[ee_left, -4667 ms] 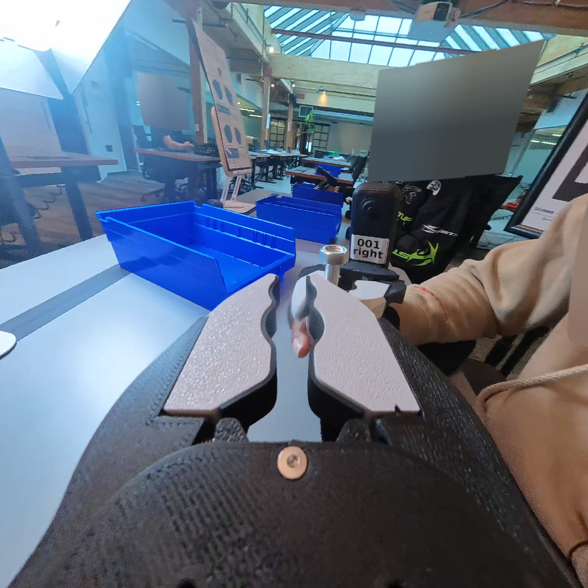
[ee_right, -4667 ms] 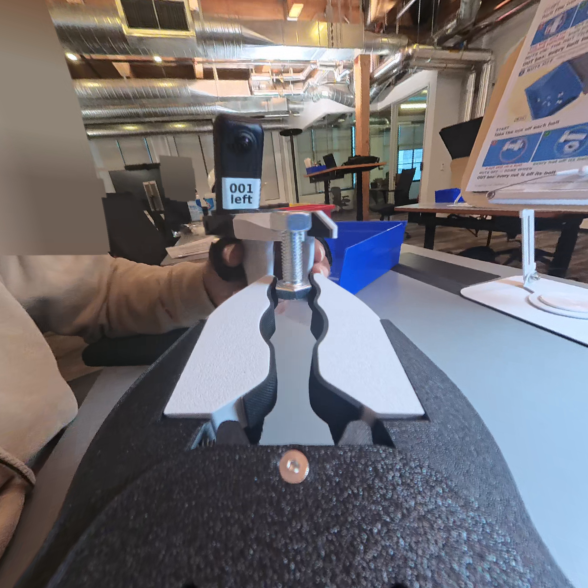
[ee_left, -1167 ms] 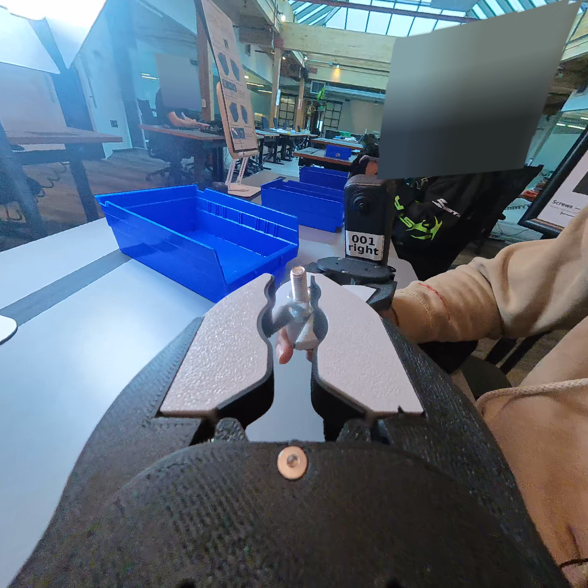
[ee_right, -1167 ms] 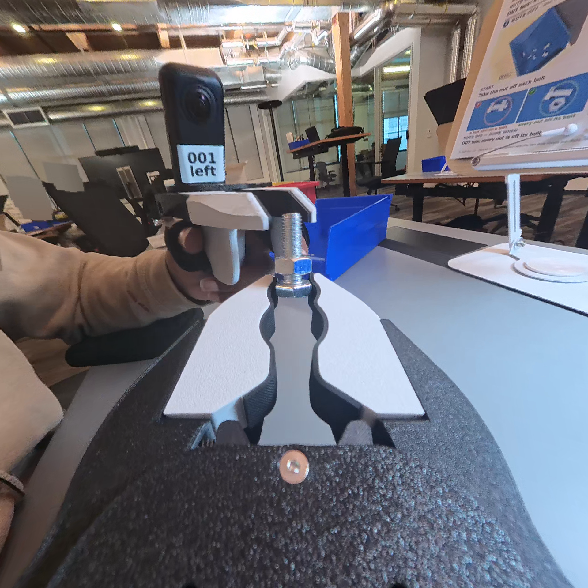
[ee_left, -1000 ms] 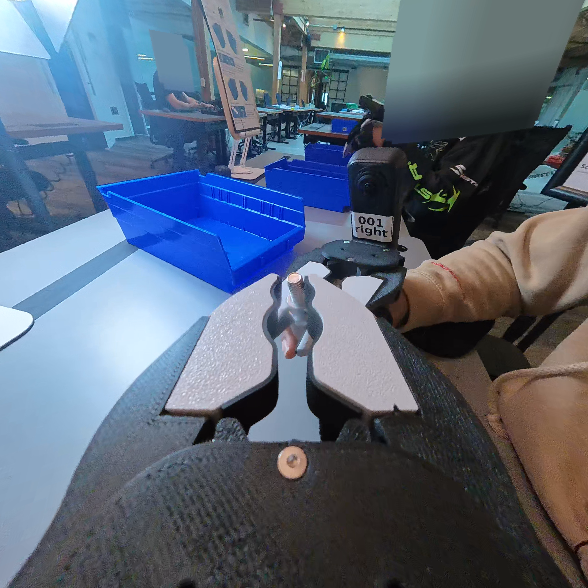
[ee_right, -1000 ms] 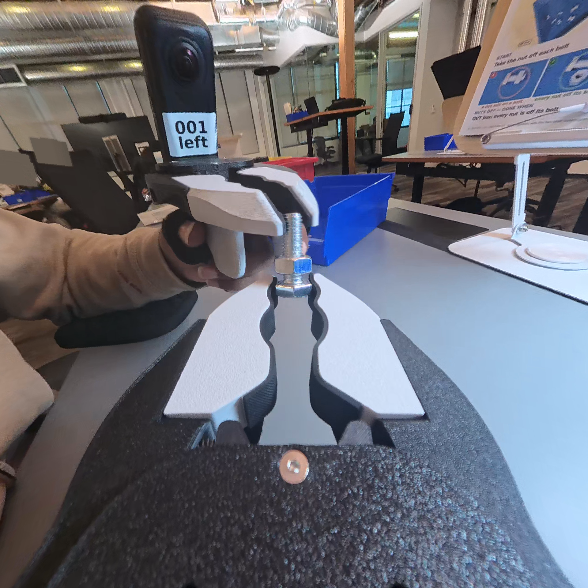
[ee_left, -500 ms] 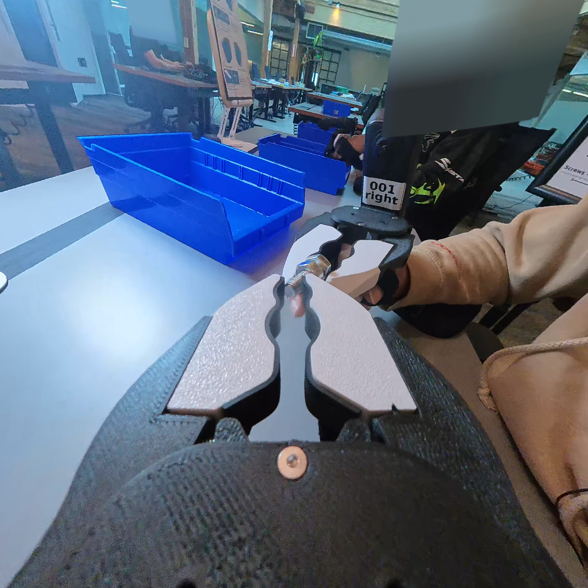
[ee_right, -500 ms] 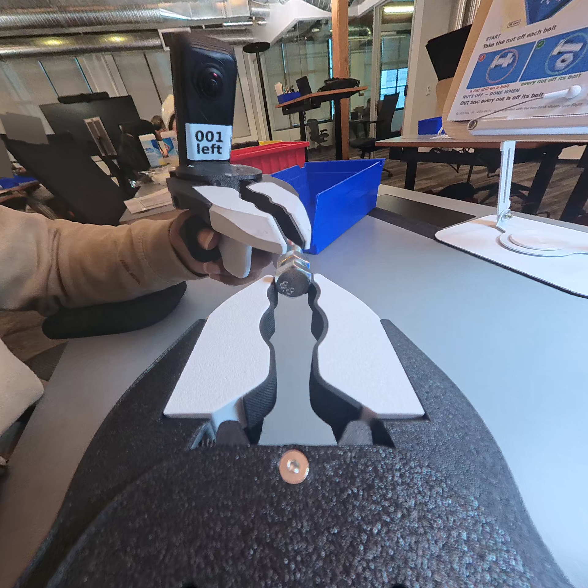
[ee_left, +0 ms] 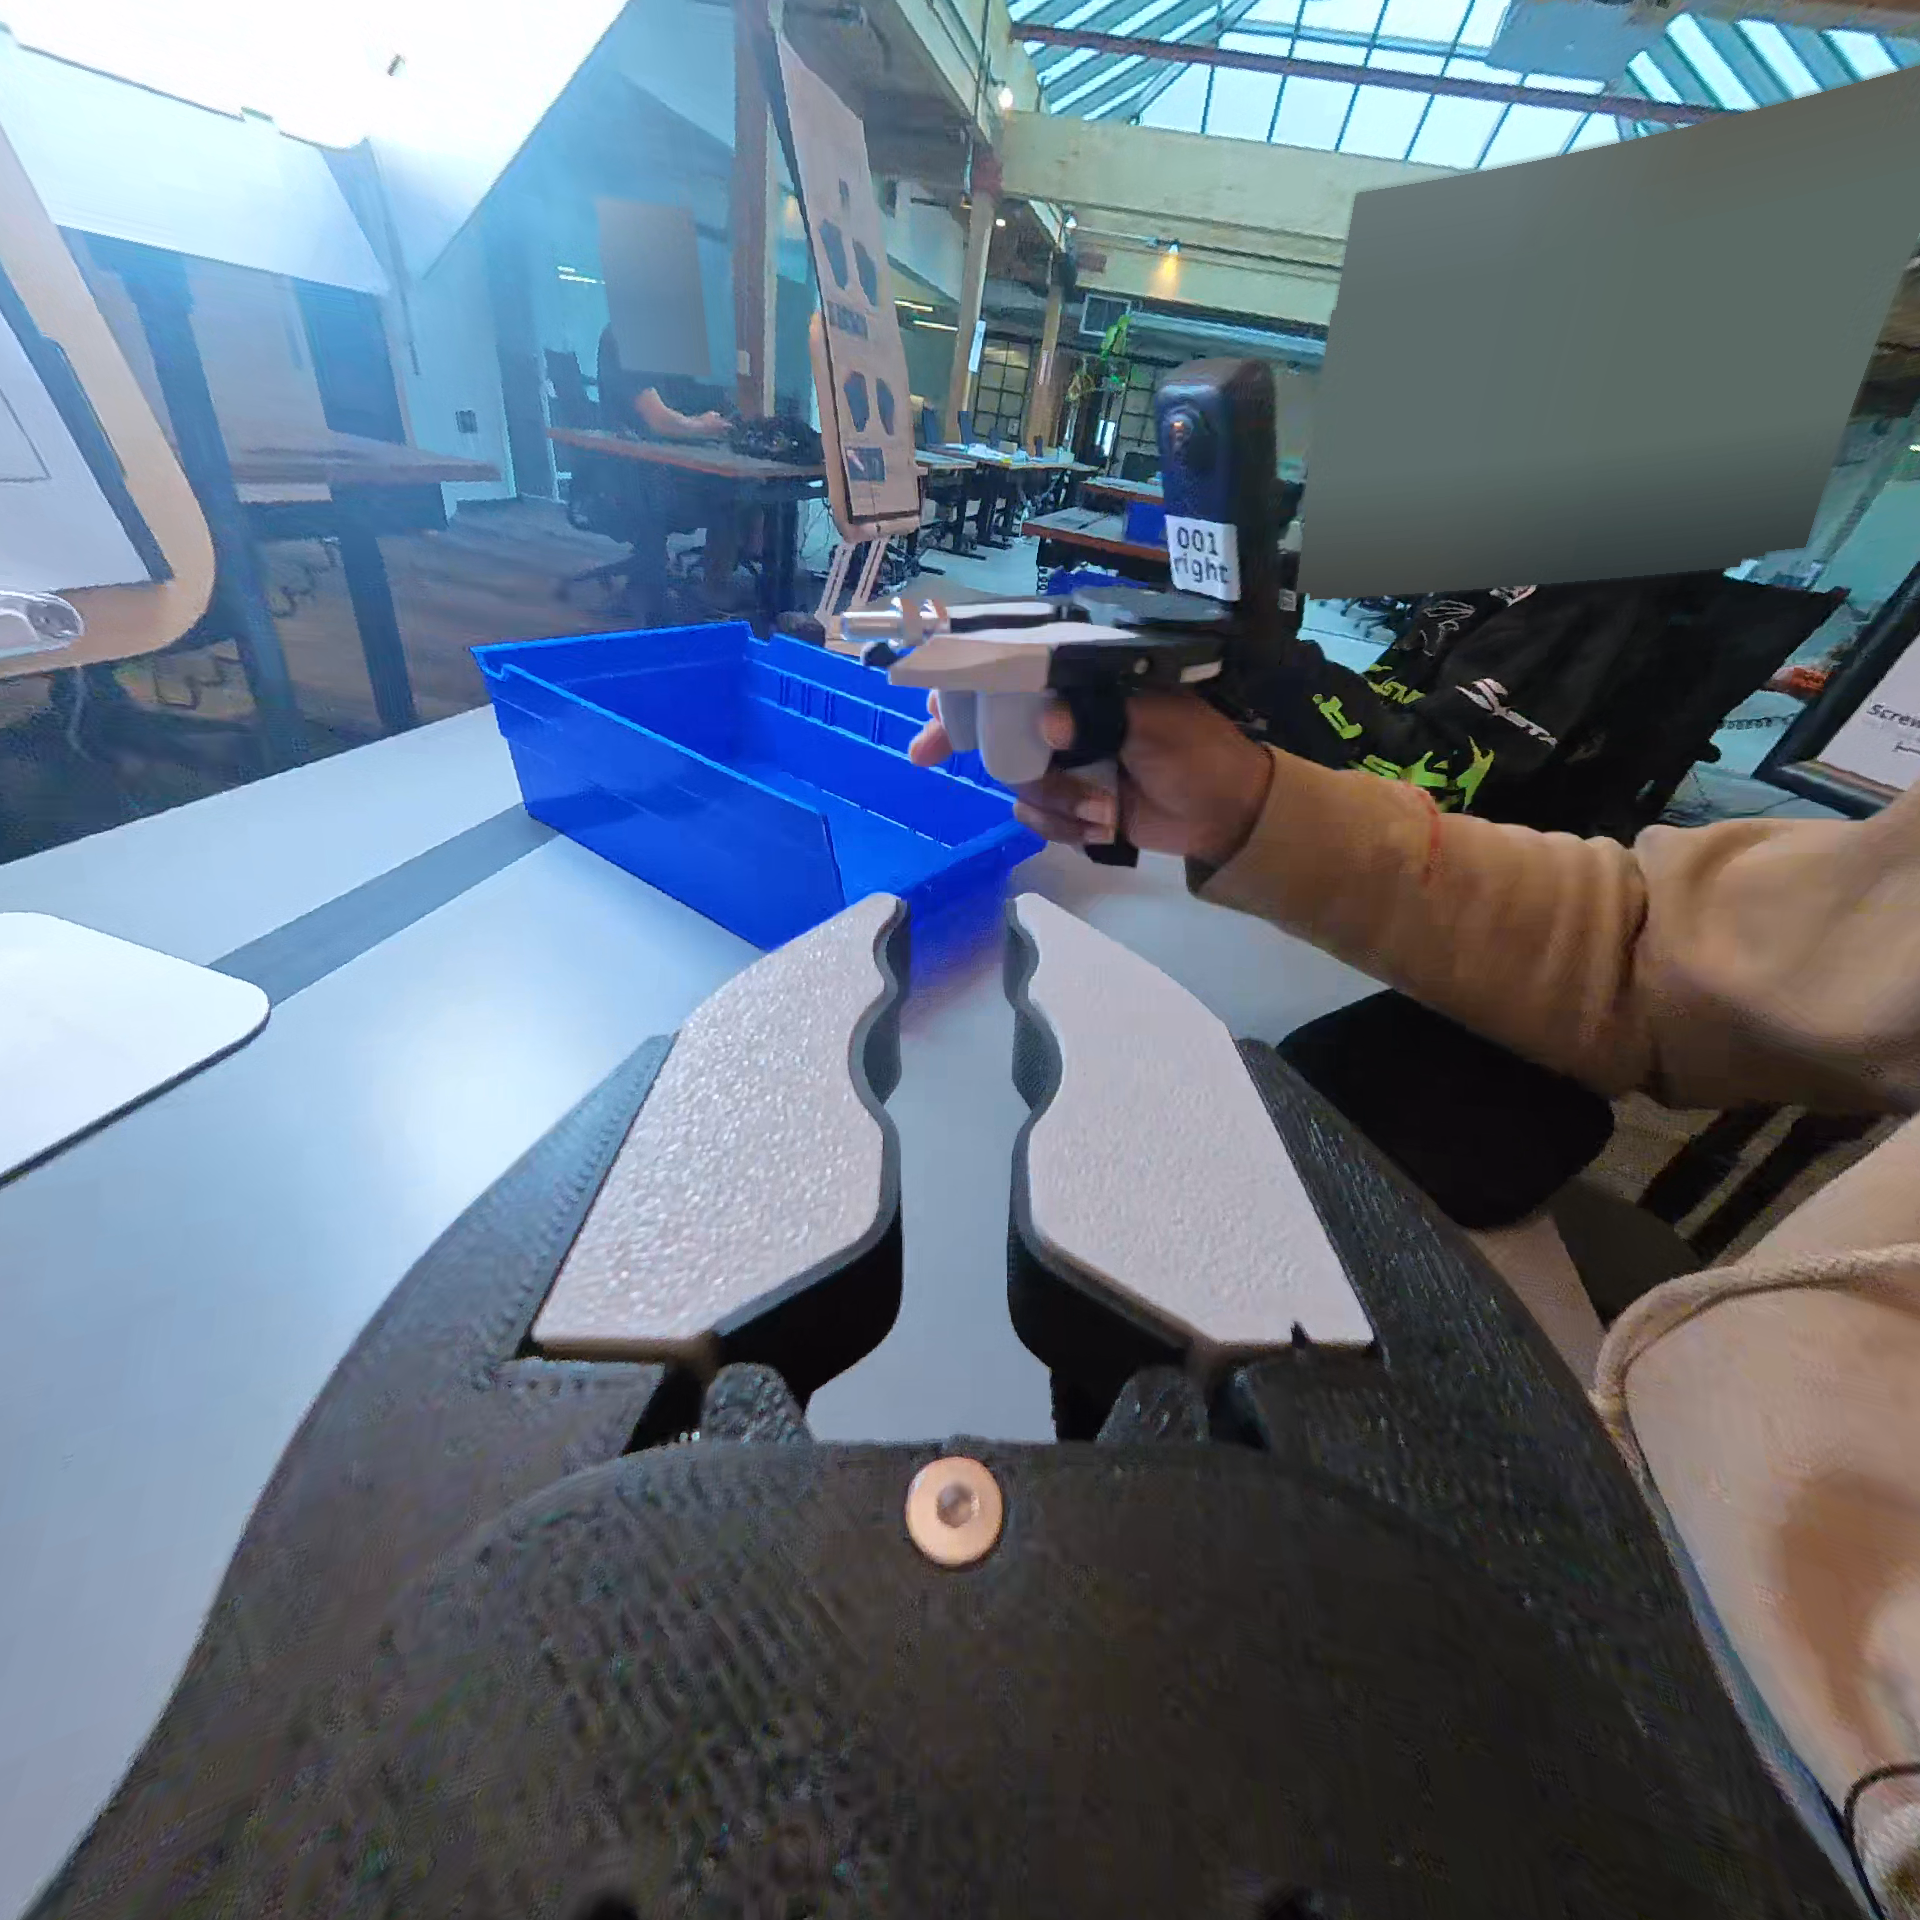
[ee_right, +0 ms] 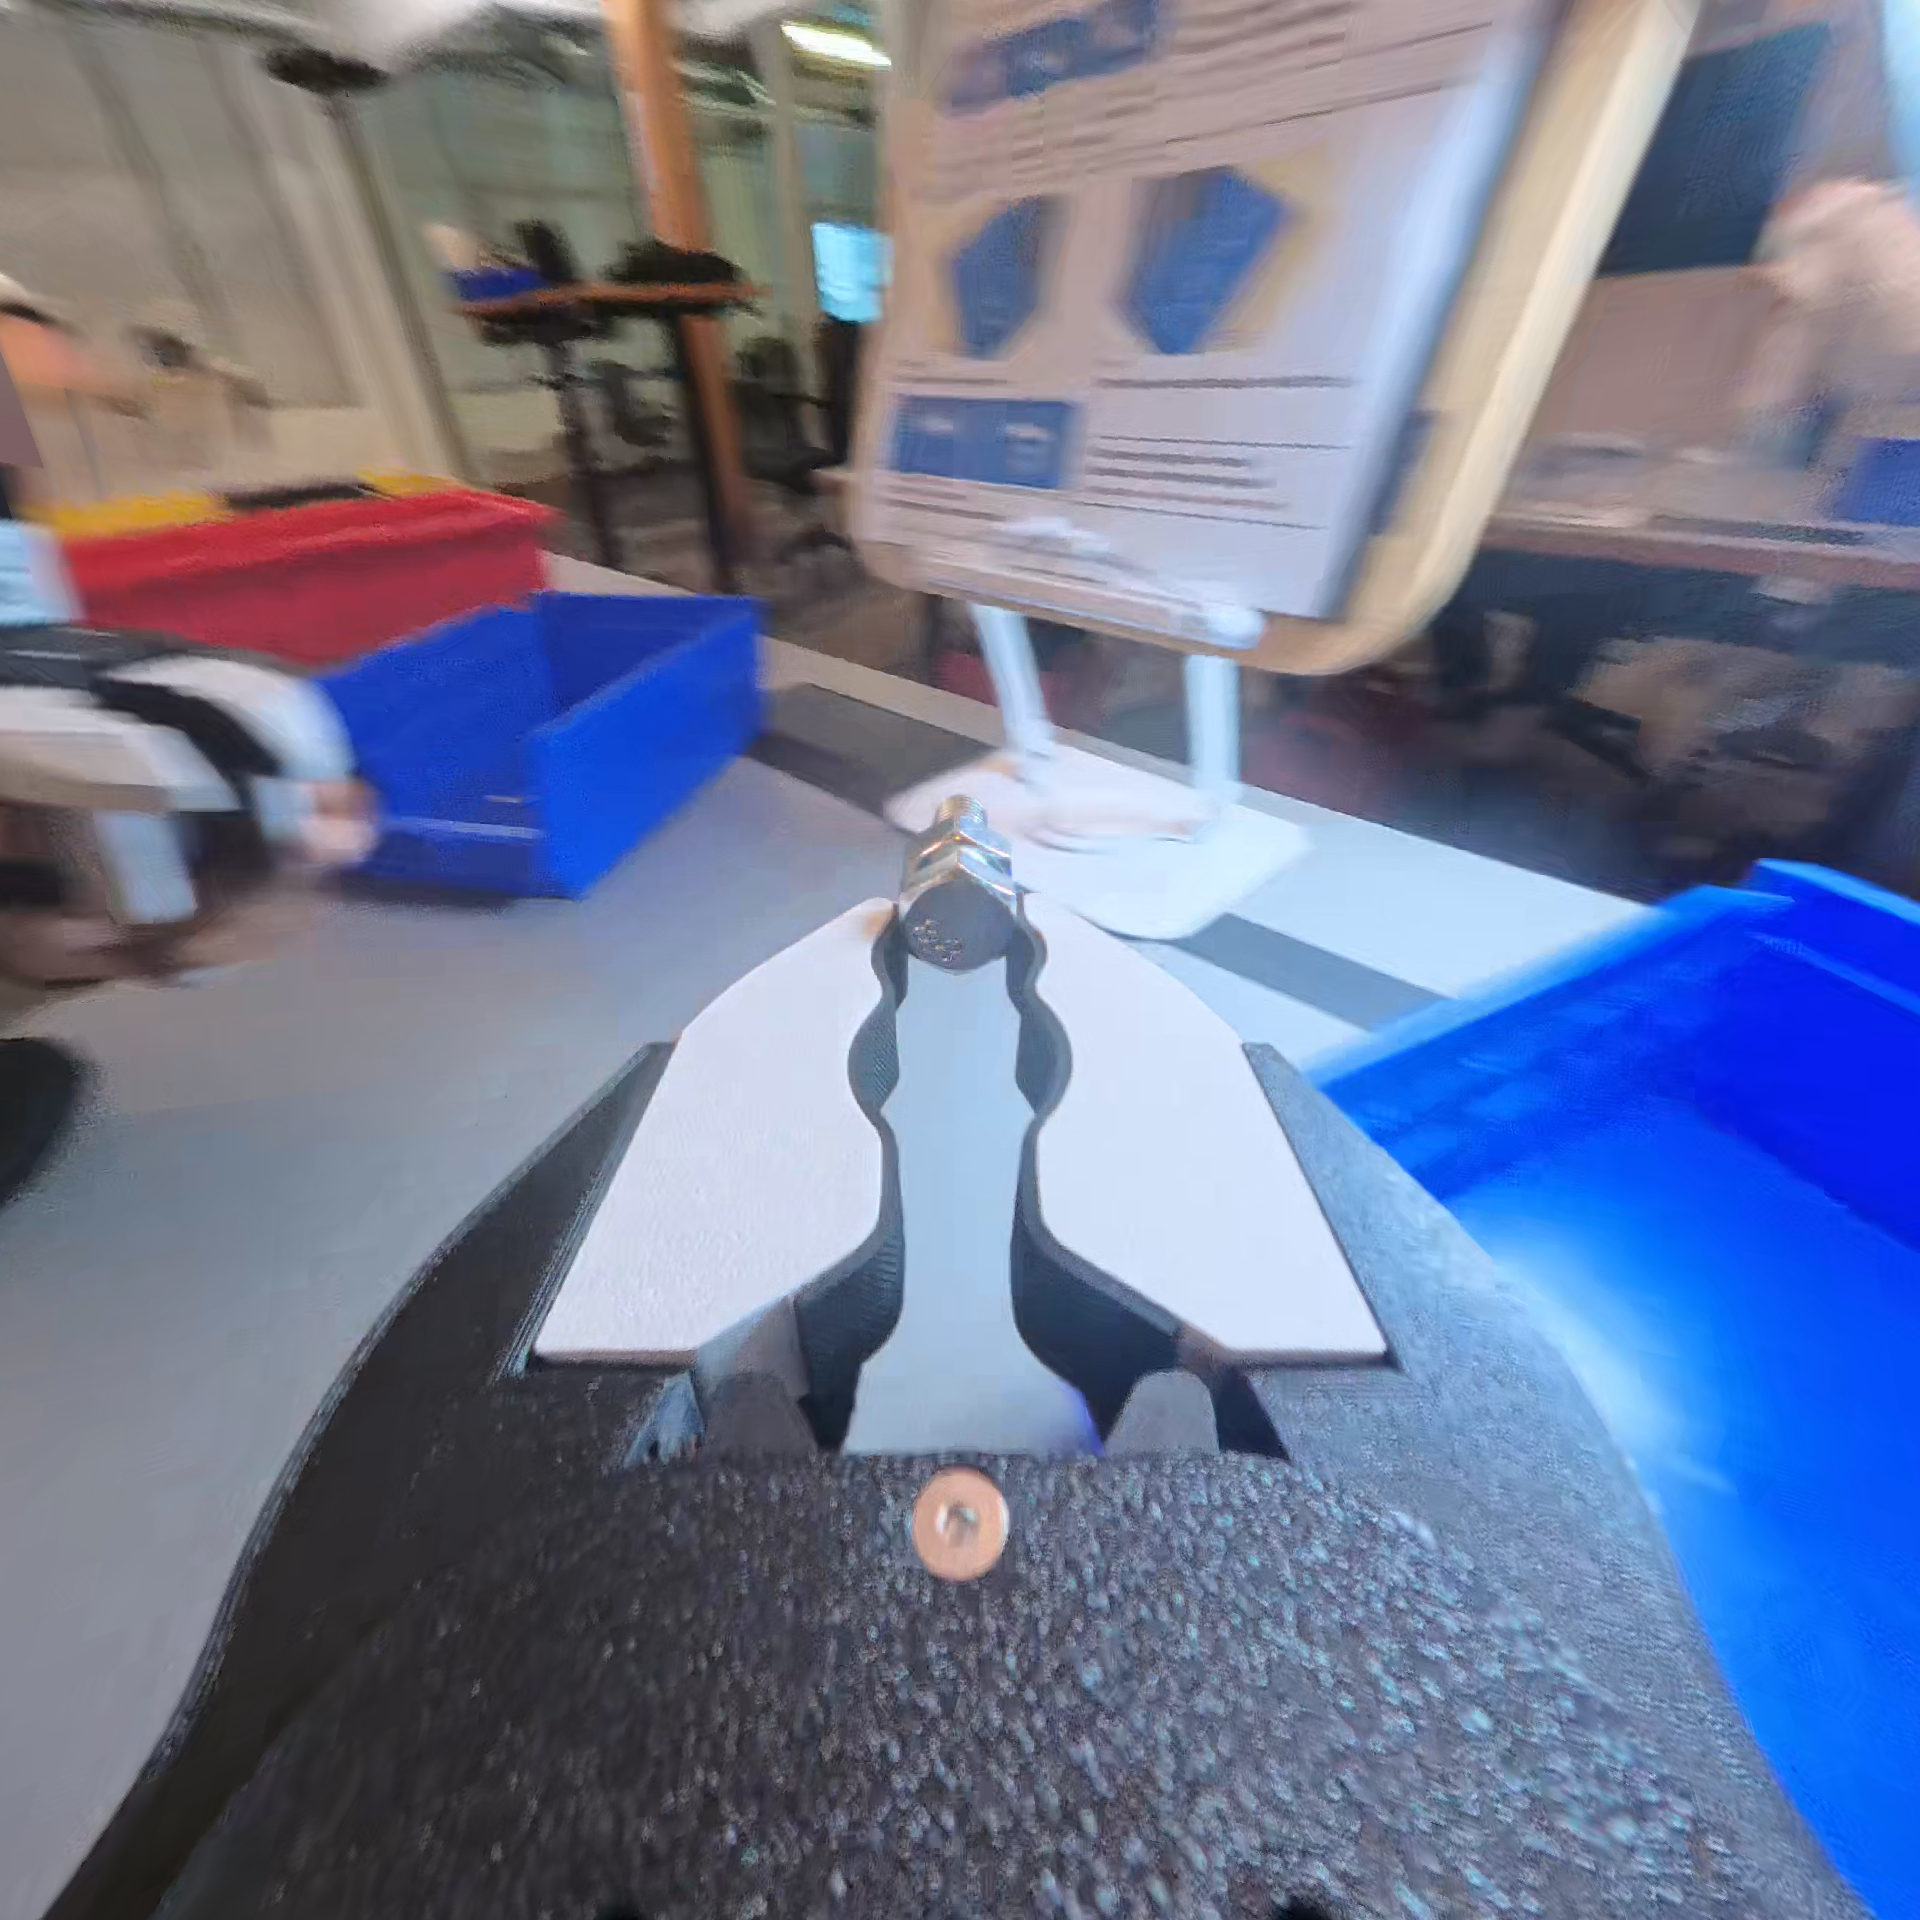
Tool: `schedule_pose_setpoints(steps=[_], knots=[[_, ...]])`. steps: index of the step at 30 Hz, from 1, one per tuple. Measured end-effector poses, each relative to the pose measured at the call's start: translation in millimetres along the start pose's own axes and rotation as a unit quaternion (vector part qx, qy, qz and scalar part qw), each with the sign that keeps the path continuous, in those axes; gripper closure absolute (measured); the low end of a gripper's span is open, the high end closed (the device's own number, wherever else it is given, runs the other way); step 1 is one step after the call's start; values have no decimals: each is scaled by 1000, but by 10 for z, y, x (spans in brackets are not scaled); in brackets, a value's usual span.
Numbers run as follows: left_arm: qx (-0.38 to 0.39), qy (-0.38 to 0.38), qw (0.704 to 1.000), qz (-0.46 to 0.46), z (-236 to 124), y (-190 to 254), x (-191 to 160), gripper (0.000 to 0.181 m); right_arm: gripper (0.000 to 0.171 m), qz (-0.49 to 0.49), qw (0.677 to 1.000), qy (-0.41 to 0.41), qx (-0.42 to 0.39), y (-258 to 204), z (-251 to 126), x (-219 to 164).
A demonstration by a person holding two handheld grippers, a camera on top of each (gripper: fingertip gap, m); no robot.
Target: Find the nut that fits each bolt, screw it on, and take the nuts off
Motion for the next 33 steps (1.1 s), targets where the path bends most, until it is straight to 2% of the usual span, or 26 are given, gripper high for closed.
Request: schedule_pose_setpoints(steps=[2,5,10,13,20,27,33], knots=[[3,7,1000,1,-67,25,16,164,153,4,996,-55,-70,513,-192,46],[11,0,1000,10,-147,61,-90,165,153,54,973,-177,-135,1206,-306,-165],[29,-21,999,-6,-234,65,-306,166,153,101,930,-311,-166,1840,-201,-719],[37,-36,999,-10,-335,74,-438,167,152,108,915,-361,-143,1936,-83,-869],[42,-61,997,-13,-417,42,-562,169,152,122,854,-492,-120,1992,-9,-991],[49,-64,997,-15,-466,19,-585,170,149,150,844,-504,-106,1994,28,-971],[54,-61,996,-19,-411,-10,-593,170,148,154,854,-484,-115,1974,5,-917]])
Point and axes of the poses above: each gripper's, where its closed fingertips meet, z out along the fingers, x out of its top, y = z × x across the jaws, the point moved 7 cm from there along -z, back along the fingers, and after that the axes turned 12 degrees about x, right-handed, at the moved point
